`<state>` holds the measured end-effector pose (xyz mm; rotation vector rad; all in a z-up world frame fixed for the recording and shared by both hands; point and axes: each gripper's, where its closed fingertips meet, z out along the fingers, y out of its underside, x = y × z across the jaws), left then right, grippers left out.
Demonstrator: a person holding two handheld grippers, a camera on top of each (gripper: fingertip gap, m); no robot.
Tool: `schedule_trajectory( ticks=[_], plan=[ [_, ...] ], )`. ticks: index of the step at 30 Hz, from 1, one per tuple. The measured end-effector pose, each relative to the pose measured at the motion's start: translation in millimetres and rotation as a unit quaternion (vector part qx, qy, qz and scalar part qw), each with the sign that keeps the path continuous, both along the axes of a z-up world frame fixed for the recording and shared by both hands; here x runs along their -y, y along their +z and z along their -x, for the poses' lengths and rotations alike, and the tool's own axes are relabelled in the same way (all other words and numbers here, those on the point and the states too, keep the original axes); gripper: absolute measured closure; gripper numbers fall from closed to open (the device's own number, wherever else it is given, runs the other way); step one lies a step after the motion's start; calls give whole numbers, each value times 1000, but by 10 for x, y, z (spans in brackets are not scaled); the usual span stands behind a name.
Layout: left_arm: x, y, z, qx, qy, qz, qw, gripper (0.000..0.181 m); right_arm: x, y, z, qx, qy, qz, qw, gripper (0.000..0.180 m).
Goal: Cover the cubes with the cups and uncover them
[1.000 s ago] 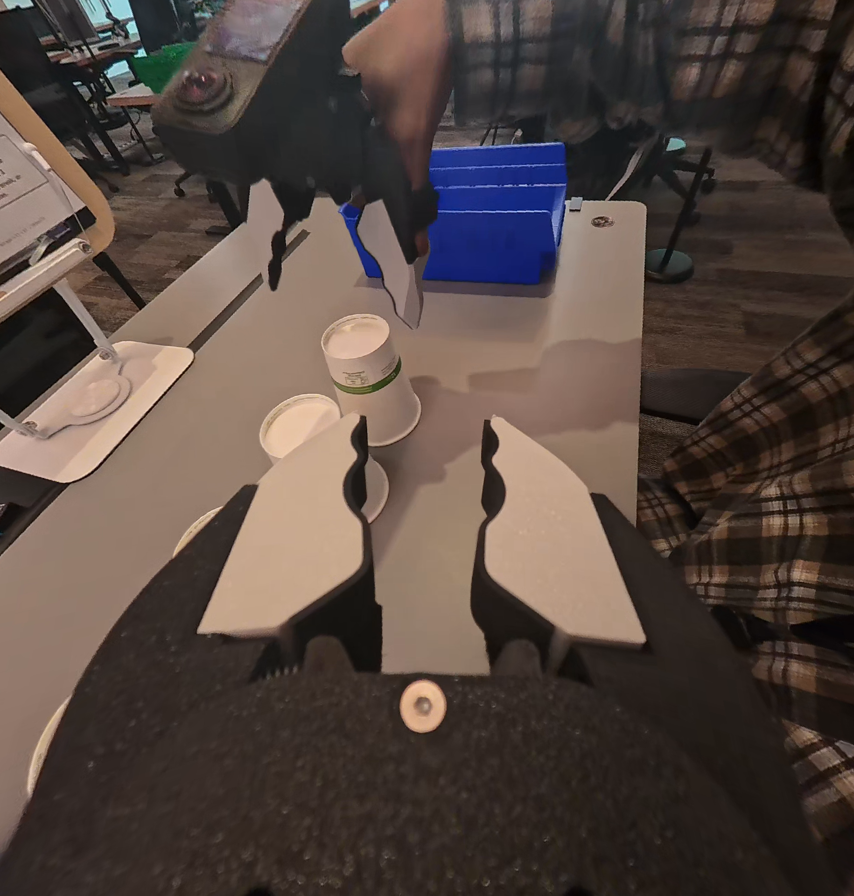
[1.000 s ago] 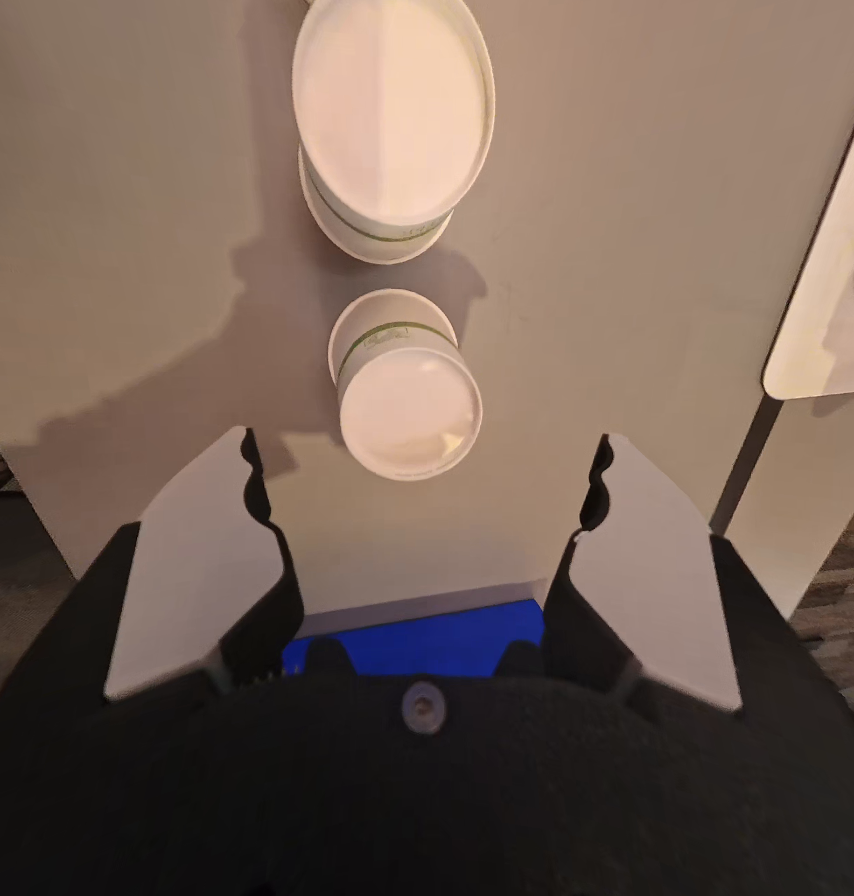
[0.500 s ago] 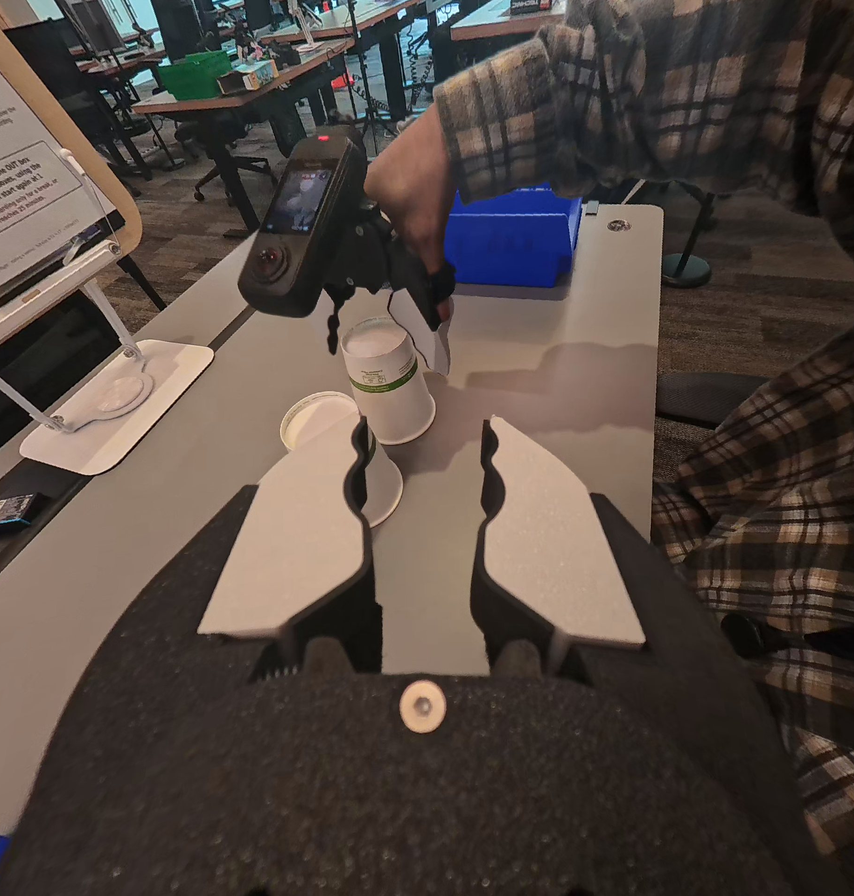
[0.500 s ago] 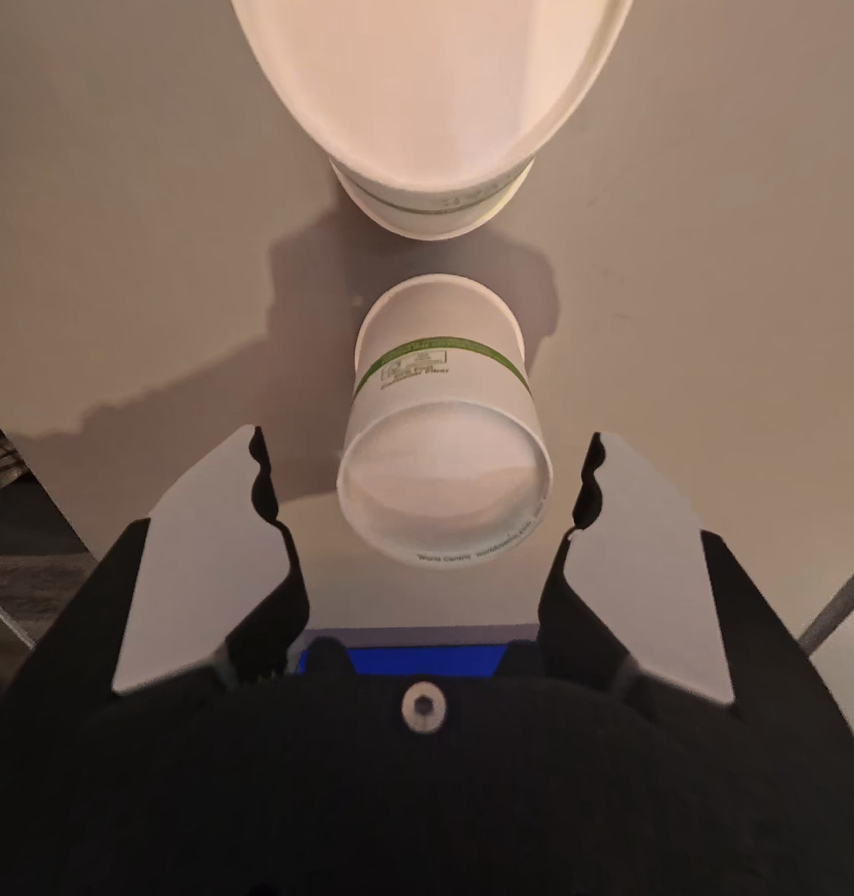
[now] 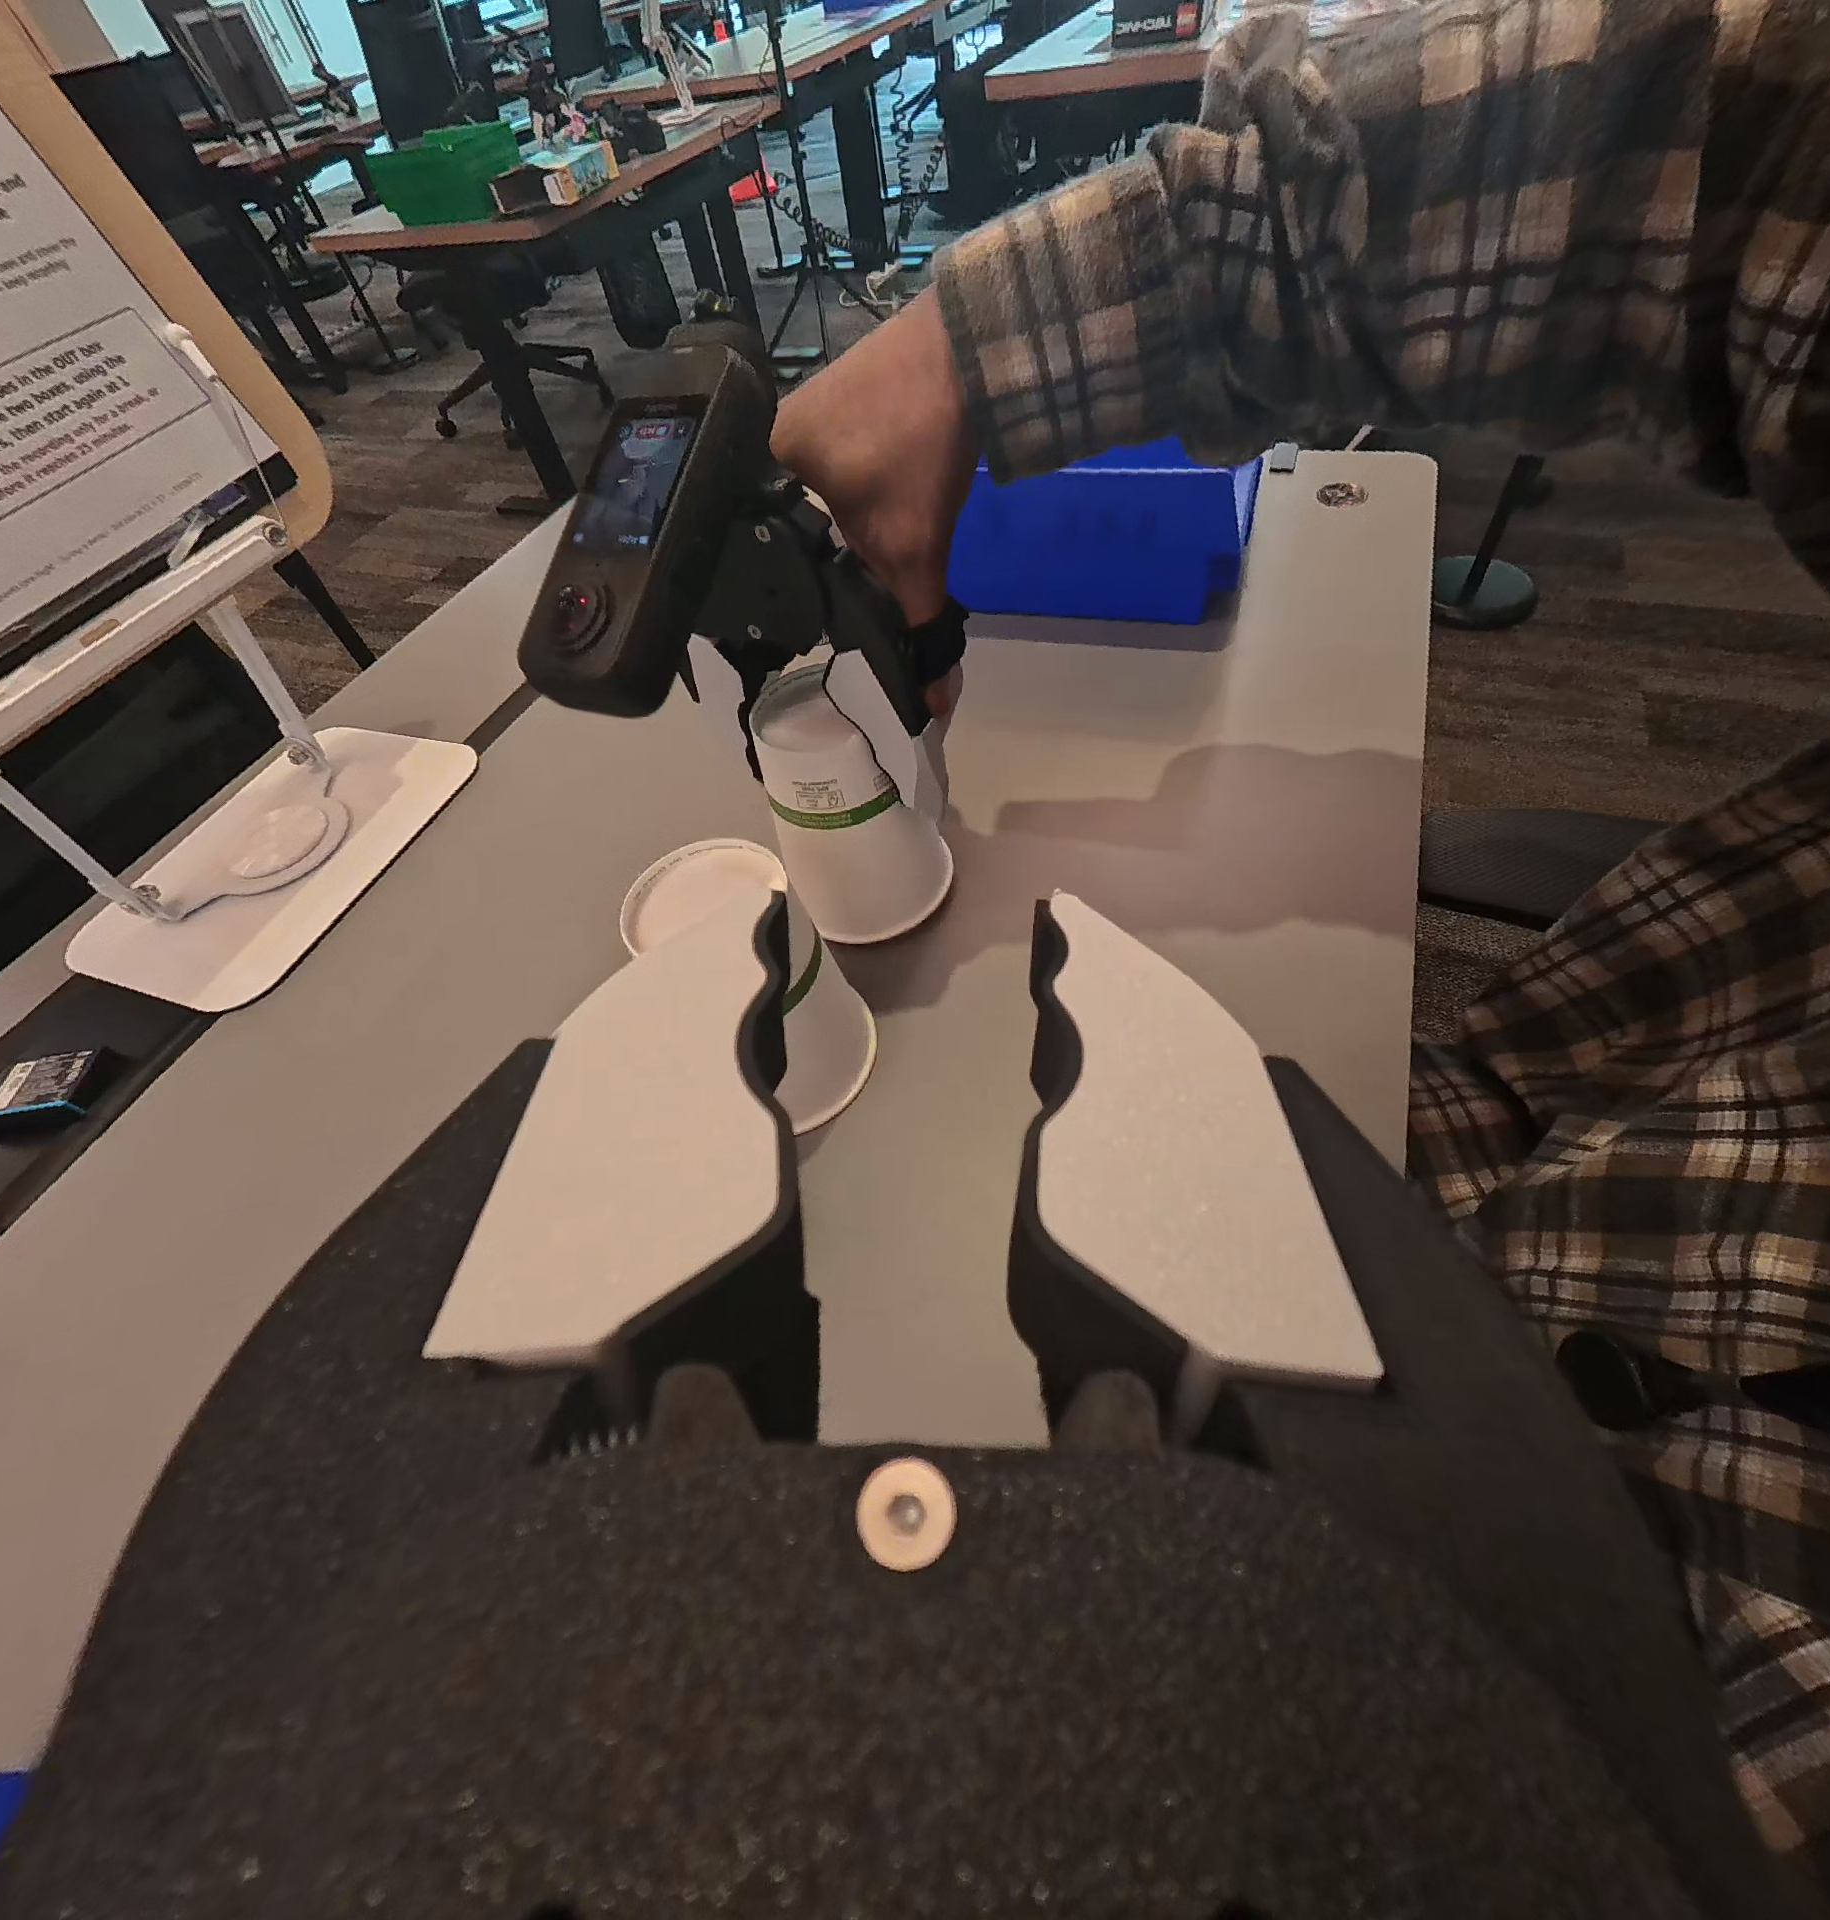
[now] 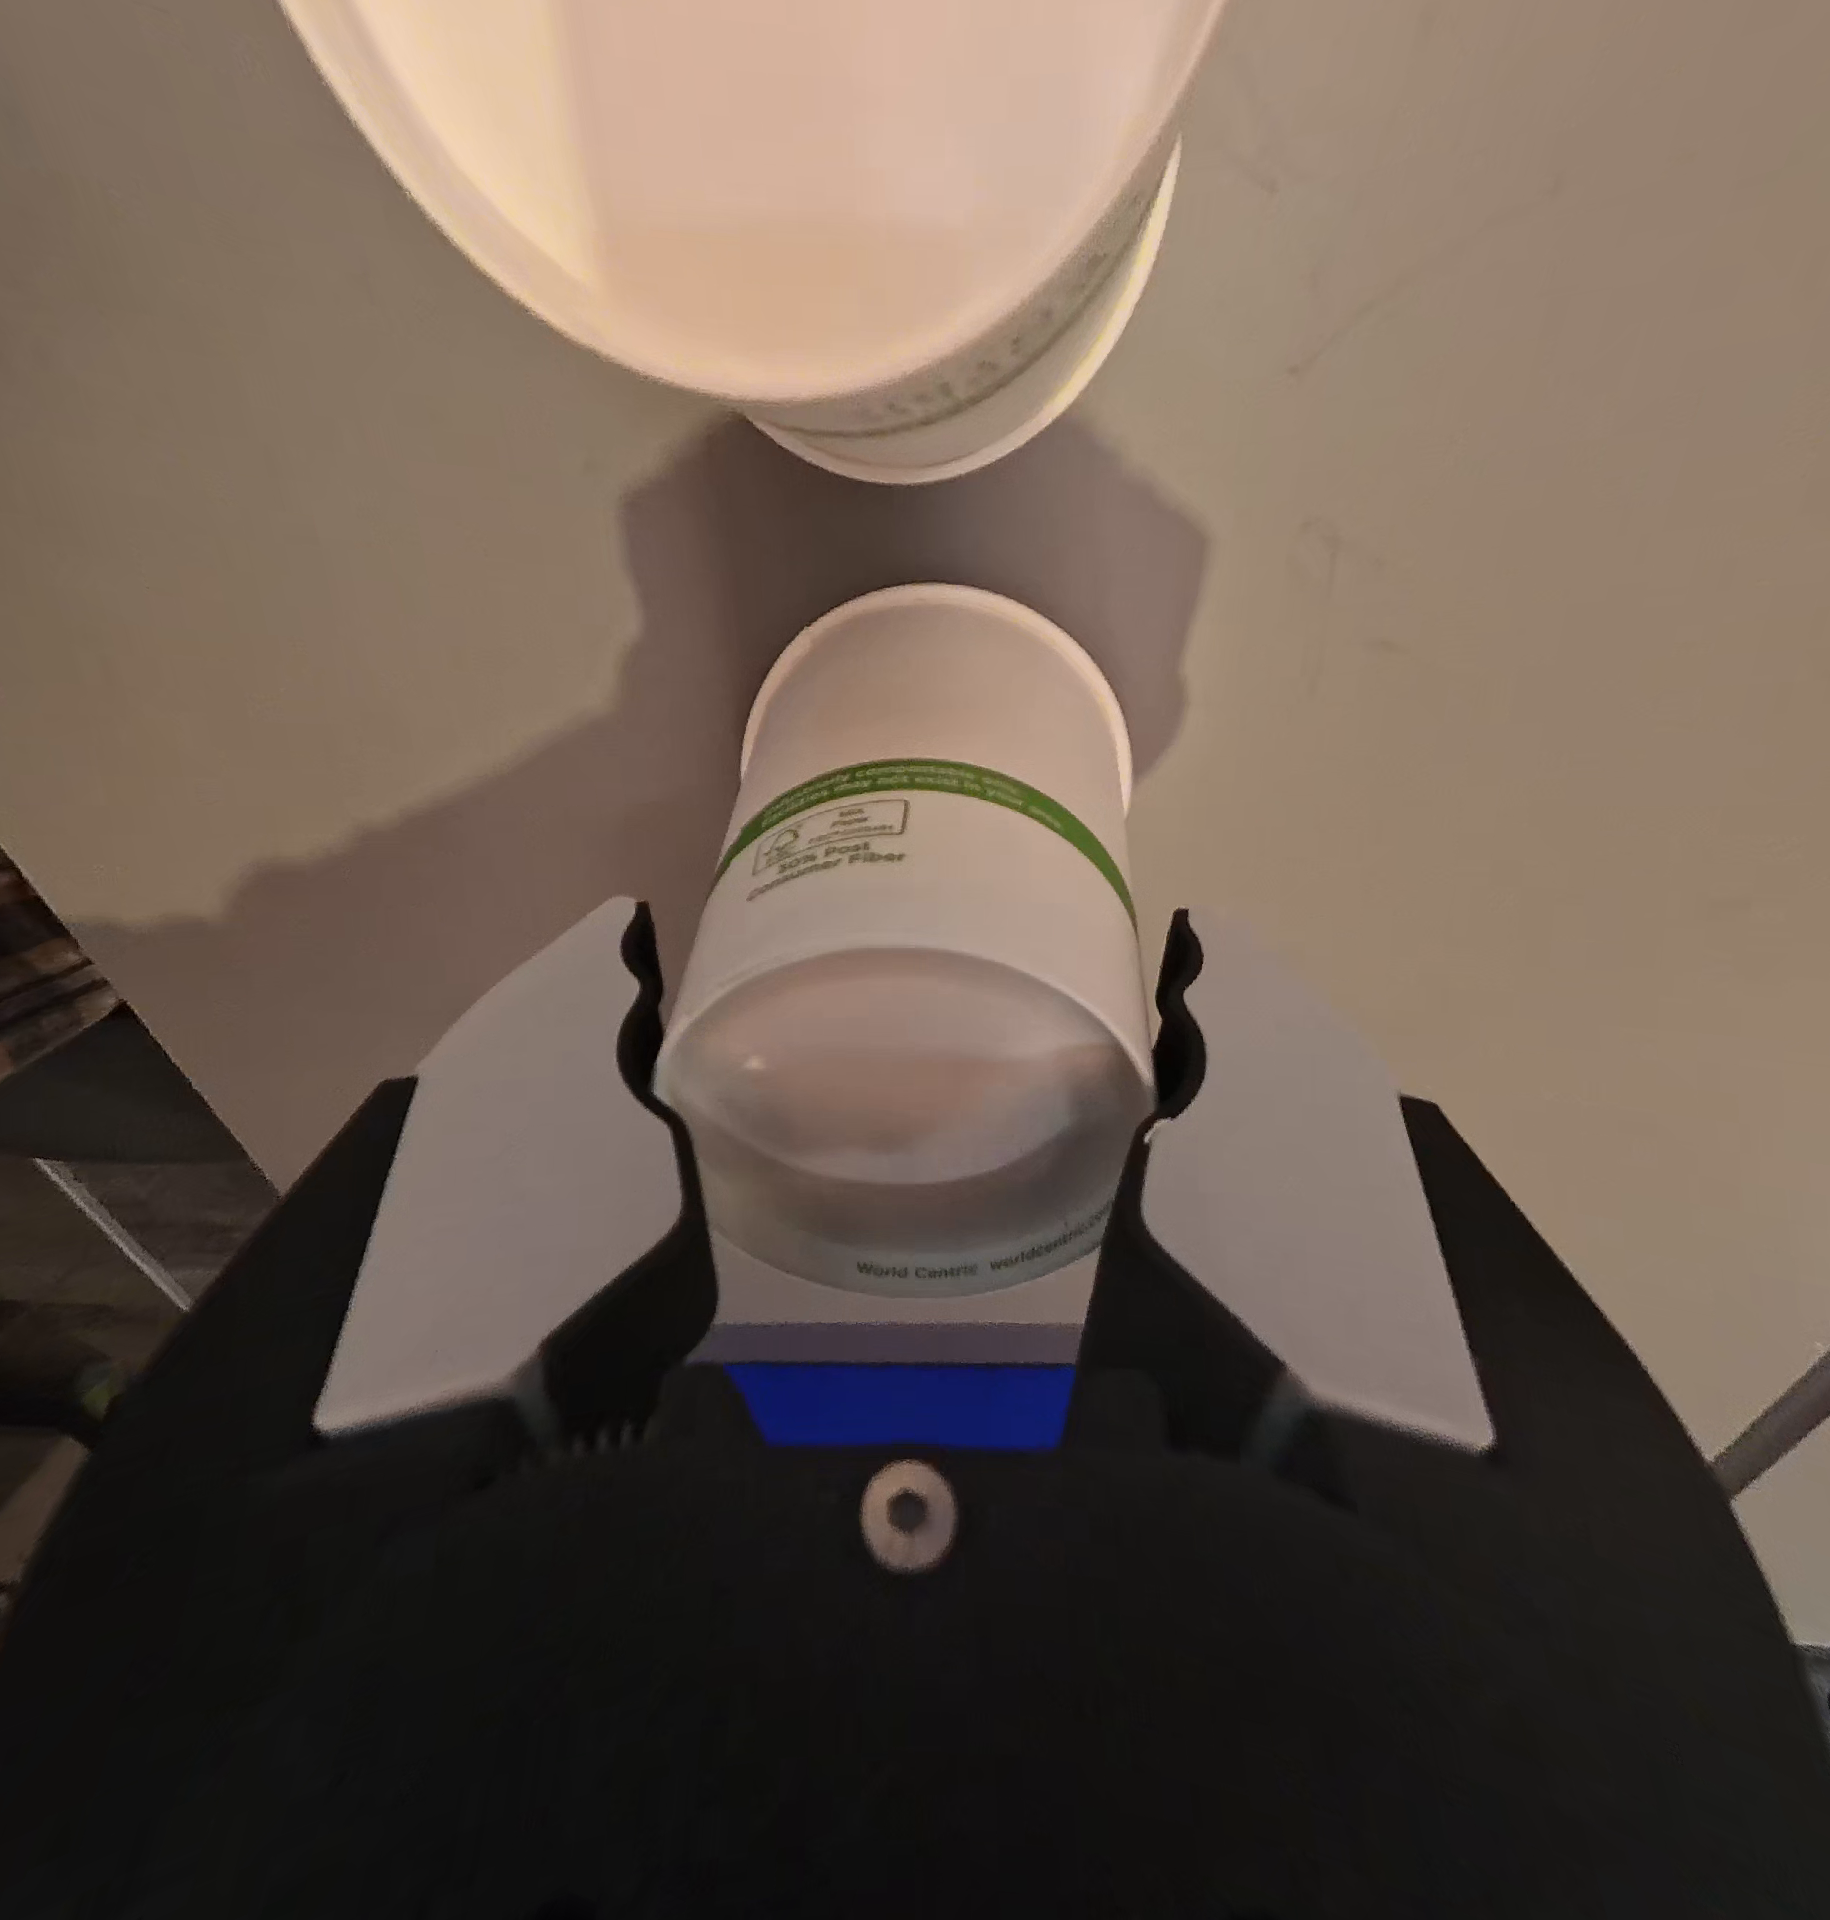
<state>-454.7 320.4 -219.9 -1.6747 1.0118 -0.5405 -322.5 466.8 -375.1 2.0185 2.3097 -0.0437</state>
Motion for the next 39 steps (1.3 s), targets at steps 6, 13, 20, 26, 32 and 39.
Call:
schedule_trajectory(
  ticks=[6,13,20,26,32,39],
  plan=[
    [-41,18,25,16,5,3,1000,137,-26,184,-12,-8,-3,-8,1000,88],
    [-102,94,88,62,14,12,998,136,-28,484,5,-37,-9,-20,999,88],
    [-136,172,157,111,15,25,993,135,-17,730,-3,-64,-16,-30,997,88],
    [-142,158,152,111,14,28,993,135,-12,787,-72,-62,-21,-34,997,88],
    [-156,134,141,110,14,32,993,135,-22,854,-113,-69,-25,-40,997,88],
    [-180,141,156,133,10,42,990,135,-7,1058,-122,-145,-40,-40,988,88]
  ],
)
